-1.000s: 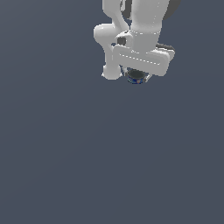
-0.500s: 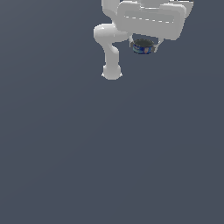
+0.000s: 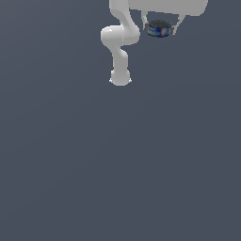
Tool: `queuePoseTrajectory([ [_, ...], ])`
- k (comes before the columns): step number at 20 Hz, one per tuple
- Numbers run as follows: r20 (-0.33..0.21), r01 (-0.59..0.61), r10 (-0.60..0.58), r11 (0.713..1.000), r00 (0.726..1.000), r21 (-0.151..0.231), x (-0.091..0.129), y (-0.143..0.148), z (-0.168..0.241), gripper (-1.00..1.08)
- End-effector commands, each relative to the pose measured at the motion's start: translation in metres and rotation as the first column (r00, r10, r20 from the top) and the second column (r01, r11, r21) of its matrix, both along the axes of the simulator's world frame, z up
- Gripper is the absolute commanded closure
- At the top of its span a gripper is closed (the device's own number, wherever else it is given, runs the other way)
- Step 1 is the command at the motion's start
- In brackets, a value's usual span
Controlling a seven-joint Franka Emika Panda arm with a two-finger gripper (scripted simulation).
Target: Pick up the object and move it to a goal position.
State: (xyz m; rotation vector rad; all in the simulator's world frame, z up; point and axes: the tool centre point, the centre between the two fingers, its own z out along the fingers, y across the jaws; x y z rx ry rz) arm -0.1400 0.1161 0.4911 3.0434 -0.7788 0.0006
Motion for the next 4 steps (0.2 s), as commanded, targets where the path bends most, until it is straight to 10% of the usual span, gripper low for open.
queuePoseTrajectory([
  [1, 0.000, 0.000, 0.000, 1.000, 1.000, 0.000, -0.0015, 0.0009, 0.0065, 1.08],
  [4, 0.000, 0.000, 0.000, 1.000, 1.000, 0.000, -0.0020, 0.0012, 0.0087, 1.08],
])
